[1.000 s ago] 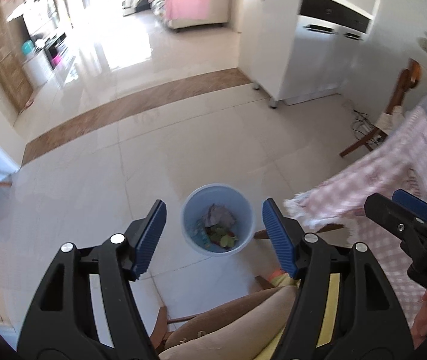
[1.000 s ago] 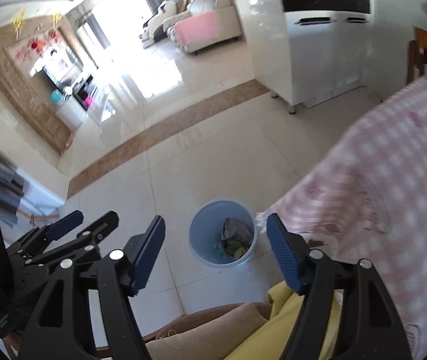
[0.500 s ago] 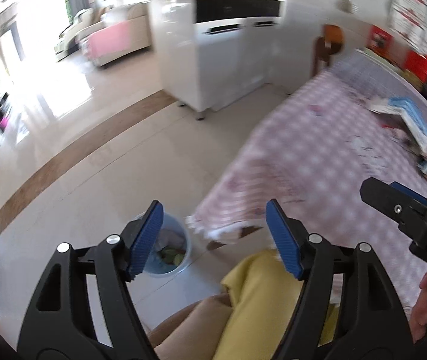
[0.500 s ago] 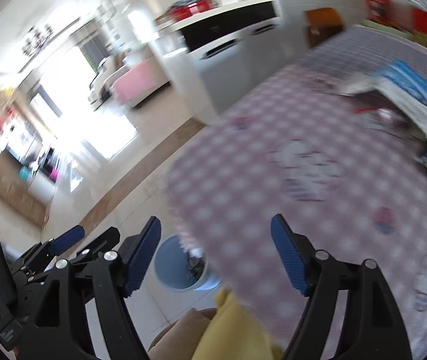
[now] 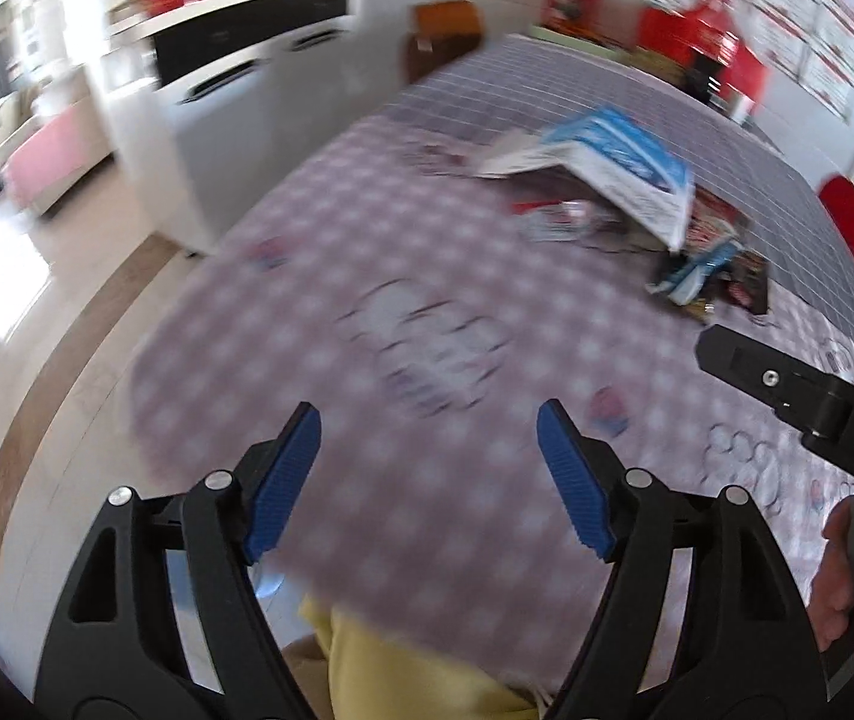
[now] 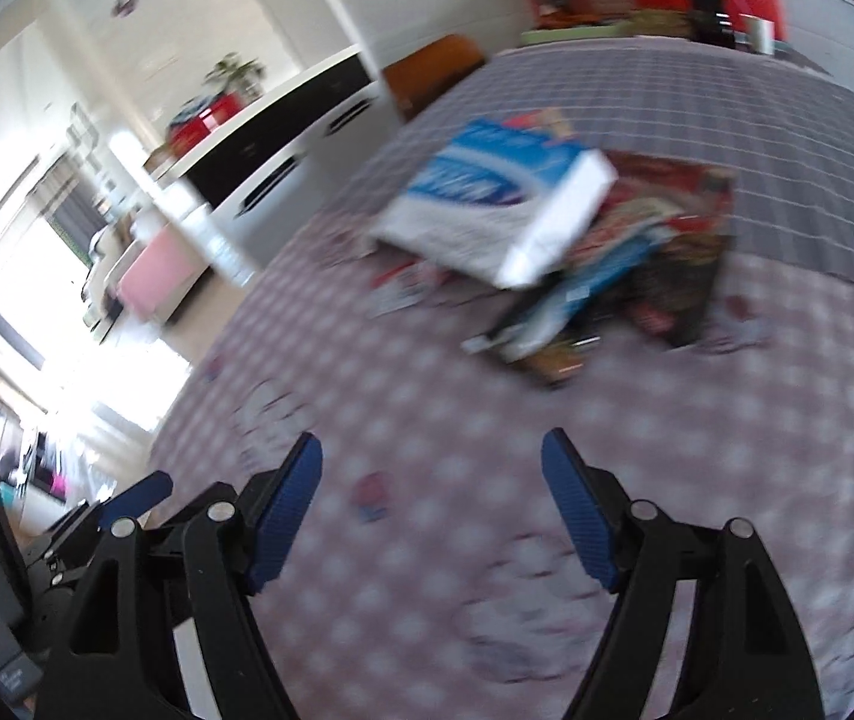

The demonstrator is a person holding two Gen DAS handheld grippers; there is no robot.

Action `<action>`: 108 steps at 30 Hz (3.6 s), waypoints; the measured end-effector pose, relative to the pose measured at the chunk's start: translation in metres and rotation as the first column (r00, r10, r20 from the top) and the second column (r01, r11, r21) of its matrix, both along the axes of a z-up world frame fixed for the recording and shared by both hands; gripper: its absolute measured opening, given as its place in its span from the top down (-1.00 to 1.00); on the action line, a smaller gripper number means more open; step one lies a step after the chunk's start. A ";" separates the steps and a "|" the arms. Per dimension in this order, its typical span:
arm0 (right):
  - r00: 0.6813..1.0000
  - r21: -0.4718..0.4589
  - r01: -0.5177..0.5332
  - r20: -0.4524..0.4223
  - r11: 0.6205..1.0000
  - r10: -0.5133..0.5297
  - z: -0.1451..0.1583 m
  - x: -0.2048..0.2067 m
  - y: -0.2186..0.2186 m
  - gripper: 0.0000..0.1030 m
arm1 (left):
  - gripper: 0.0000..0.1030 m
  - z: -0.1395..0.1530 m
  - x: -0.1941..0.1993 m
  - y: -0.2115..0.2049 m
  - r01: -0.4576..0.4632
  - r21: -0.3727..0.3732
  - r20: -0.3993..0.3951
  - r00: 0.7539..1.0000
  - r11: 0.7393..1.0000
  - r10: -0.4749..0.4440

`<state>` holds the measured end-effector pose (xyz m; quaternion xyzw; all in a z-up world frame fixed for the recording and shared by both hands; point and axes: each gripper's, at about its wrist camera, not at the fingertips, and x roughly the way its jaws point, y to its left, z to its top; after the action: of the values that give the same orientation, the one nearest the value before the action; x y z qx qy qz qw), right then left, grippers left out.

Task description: Collect trash

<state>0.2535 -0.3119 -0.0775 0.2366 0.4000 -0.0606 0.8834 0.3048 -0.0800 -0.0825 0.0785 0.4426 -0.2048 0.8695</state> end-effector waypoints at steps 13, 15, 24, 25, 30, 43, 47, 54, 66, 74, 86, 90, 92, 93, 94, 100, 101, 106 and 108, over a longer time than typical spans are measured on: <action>0.973 0.022 0.227 -0.040 0.974 -0.226 -0.012 -0.010 -0.102 -0.44 | -0.57 -0.017 0.077 -0.120 0.283 0.125 -0.021 0.959 0.951 -0.282; 0.971 0.028 0.236 -0.046 0.971 -0.235 -0.015 -0.009 -0.108 -0.44 | -0.57 -0.022 0.087 -0.135 0.313 0.162 -0.031 0.949 0.936 -0.312; 0.966 0.028 0.253 -0.070 0.967 -0.251 -0.023 -0.005 -0.113 -0.44 | 0.63 -0.026 0.094 -0.166 0.378 0.234 0.013 0.920 0.896 -0.392; 0.966 0.020 0.250 -0.068 0.968 -0.248 -0.022 -0.004 -0.112 -0.44 | 0.68 -0.027 0.095 -0.163 0.360 0.248 0.024 0.926 0.899 -0.377; 0.985 -0.016 0.162 -0.048 0.987 -0.163 -0.015 0.003 -0.090 -0.44 | 0.74 -0.023 0.089 -0.139 0.306 0.205 0.020 0.948 0.930 -0.316; 0.997 0.018 0.049 -0.062 0.999 -0.048 -0.019 0.057 -0.059 0.20 | 0.74 -0.012 0.078 -0.060 0.173 -0.033 0.001 0.985 0.984 -0.173; 0.984 -0.106 0.144 -0.088 0.984 -0.153 -0.015 0.072 -0.060 0.21 | 0.74 -0.014 0.079 -0.056 0.169 -0.073 -0.007 0.985 0.983 -0.170; 0.968 -0.207 0.200 -0.107 0.958 -0.225 -0.023 0.074 -0.066 0.81 | 0.74 -0.015 0.075 -0.051 0.176 -0.086 -0.005 0.984 0.981 -0.177; 0.989 -0.116 0.147 -0.009 0.982 -0.149 0.006 0.023 -0.038 0.84 | 0.74 0.003 0.046 -0.014 0.111 -0.105 0.029 0.994 0.988 -0.108; 0.997 -0.090 0.059 0.045 0.994 -0.055 0.024 0.004 -0.001 0.84 | 0.74 0.010 0.025 0.010 0.151 -0.141 0.058 0.988 0.979 -0.144; 0.999 -0.076 0.025 0.036 0.997 -0.023 0.021 0.002 0.001 0.84 | -0.55 -0.034 0.069 -0.027 0.147 0.060 0.029 0.988 0.987 -0.149; 0.999 -0.070 0.023 0.036 0.997 -0.020 0.020 0.006 -0.004 0.84 | 0.28 -0.036 0.081 -0.031 0.182 0.043 0.038 0.982 0.982 -0.184; 0.999 -0.065 0.022 0.035 0.998 -0.020 0.020 0.008 -0.005 0.84 | 0.38 -0.034 0.086 -0.031 0.144 0.055 0.029 0.989 0.988 -0.146; 0.999 -0.059 0.019 0.035 0.998 -0.017 0.020 0.009 -0.005 0.84 | 0.40 -0.034 0.088 -0.030 0.129 0.060 0.032 0.991 0.990 -0.131; 0.999 -0.056 0.016 0.036 0.998 -0.014 0.020 0.009 -0.004 0.84 | 0.42 -0.034 0.088 -0.029 0.119 0.062 0.034 0.992 0.991 -0.121; 0.998 -0.057 -0.016 0.056 0.998 0.019 0.028 0.009 0.007 0.84 | 0.45 -0.028 0.082 -0.001 0.056 0.015 0.001 0.998 0.998 -0.056; 0.998 -0.058 -0.024 0.061 0.998 0.028 0.029 0.009 0.010 0.84 | 0.45 -0.026 0.080 0.005 0.041 0.016 0.005 0.999 0.999 -0.041; 0.992 -0.072 -0.104 0.071 0.992 0.109 0.035 0.013 0.044 0.84 | 0.45 -0.016 0.060 0.042 -0.018 0.022 0.039 0.999 1.000 0.018; 0.986 -0.071 -0.148 0.072 0.986 0.154 0.035 0.017 0.062 0.84 | 0.45 -0.013 0.053 0.062 -0.047 0.011 0.046 0.998 0.999 0.047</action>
<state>0.2700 -0.2494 -0.0426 0.1787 0.3803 0.0026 0.9074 0.3576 -0.0176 -0.0952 0.0779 0.4257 -0.1797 0.8834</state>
